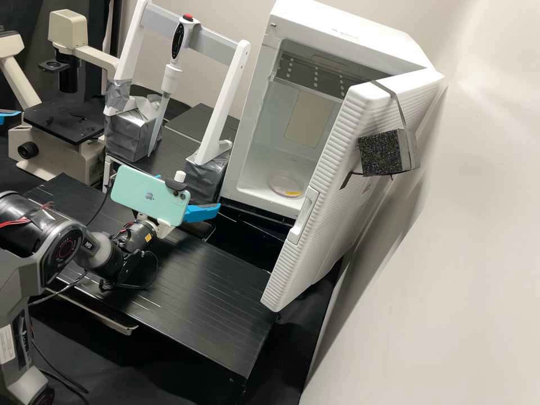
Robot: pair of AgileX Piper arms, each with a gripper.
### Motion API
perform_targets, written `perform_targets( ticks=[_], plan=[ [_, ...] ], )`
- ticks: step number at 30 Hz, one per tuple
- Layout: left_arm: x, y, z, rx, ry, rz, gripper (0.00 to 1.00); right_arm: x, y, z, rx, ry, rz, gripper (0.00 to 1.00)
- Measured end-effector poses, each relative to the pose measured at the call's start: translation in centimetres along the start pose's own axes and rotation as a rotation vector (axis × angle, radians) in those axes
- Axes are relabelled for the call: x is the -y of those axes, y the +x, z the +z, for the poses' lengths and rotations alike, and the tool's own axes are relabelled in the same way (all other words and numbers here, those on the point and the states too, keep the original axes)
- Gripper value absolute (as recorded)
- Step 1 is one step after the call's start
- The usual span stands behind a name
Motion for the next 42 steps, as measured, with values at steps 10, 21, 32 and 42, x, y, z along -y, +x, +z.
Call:
perform_targets(
  ticks=[10, 21, 32, 42],
  plan=[
    [0.0, 0.0, 0.0, 0.0, 0.0, 0.0, 1.0, 0.0, -0.3, 0.2, 0.002, -0.002, 0.002, 1.0],
    [0.0, 0.0, 0.0, 0.0, 0.0, 0.0, 1.0, -4.1, -6.0, 2.7, -0.043, 0.031, 0.118, 1.0],
    [0.0, 0.0, 0.0, 0.0, 0.0, 0.0, 1.0, -9.3, -7.9, 6.2, -0.022, 0.08, 0.279, 1.0],
    [0.0, 0.0, 0.0, 0.0, 0.0, 0.0, 1.0, -12.7, -2.4, 6.9, -0.031, 0.057, 0.277, 1.0]
  ],
)
